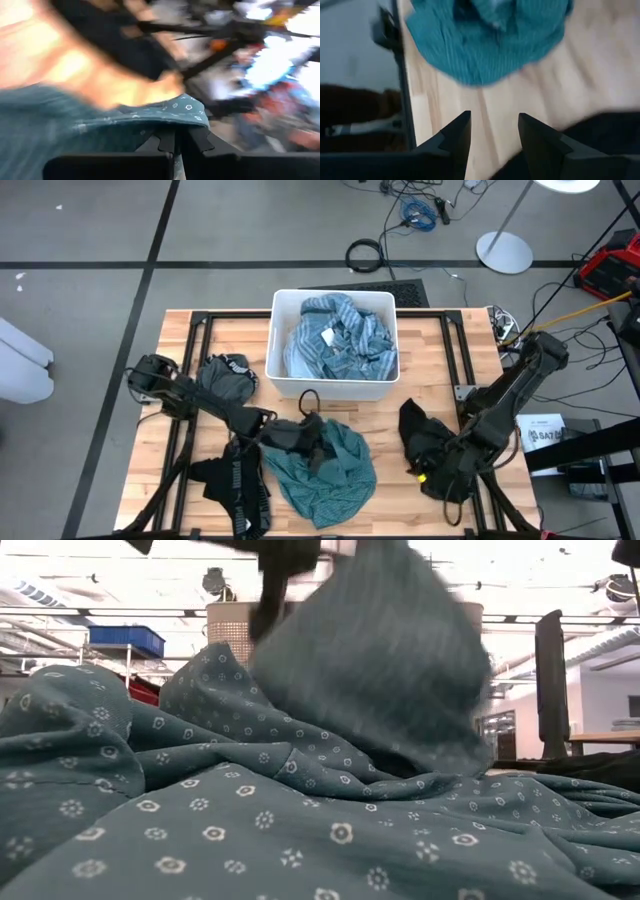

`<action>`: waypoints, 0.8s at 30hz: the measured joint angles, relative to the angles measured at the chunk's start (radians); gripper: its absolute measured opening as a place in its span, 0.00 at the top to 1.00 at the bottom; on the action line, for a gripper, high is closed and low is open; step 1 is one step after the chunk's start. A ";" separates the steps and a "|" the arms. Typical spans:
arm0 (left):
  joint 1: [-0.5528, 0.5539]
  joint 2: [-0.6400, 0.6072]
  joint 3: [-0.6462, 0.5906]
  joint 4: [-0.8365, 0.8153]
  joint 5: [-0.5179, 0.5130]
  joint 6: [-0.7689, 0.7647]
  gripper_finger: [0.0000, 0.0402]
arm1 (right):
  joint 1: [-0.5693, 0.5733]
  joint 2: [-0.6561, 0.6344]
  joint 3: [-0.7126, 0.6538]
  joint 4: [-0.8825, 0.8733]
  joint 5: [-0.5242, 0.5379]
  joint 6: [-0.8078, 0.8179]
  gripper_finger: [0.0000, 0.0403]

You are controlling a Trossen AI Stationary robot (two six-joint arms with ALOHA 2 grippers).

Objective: Sort clothes
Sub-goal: Adjust the white laundry organizer on the table

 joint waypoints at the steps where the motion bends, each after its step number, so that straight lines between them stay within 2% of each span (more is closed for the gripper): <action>1: -0.005 -0.017 0.000 0.040 0.026 0.023 0.97 | 0.000 -0.024 0.000 0.007 0.028 -0.032 0.63; 5: -0.026 -0.096 0.000 0.228 0.163 0.048 0.97 | 0.000 -0.094 0.000 0.079 0.165 -0.188 0.63; 7: -0.040 -0.139 0.000 0.303 0.238 -0.002 0.97 | -0.001 -0.103 0.000 0.130 0.226 -0.289 0.63; 10: -0.078 -0.210 0.000 0.308 0.282 -0.074 0.97 | -0.026 -0.095 0.000 0.181 0.250 -0.419 0.63; 12: -0.108 -0.256 0.000 0.303 0.260 -0.078 0.96 | -0.054 -0.077 0.000 0.198 0.247 -0.470 0.63; 15: -0.141 -0.320 0.000 0.306 0.168 -0.063 0.96 | -0.104 -0.041 0.000 0.241 0.248 -0.558 0.63; 19: -0.164 -0.379 0.000 0.301 0.022 0.017 0.95 | -0.190 0.013 0.000 0.470 0.202 -0.685 0.63; 24: -0.172 -0.428 0.000 0.306 0.053 0.054 0.95 | -0.295 0.112 0.001 0.772 0.047 -0.788 0.63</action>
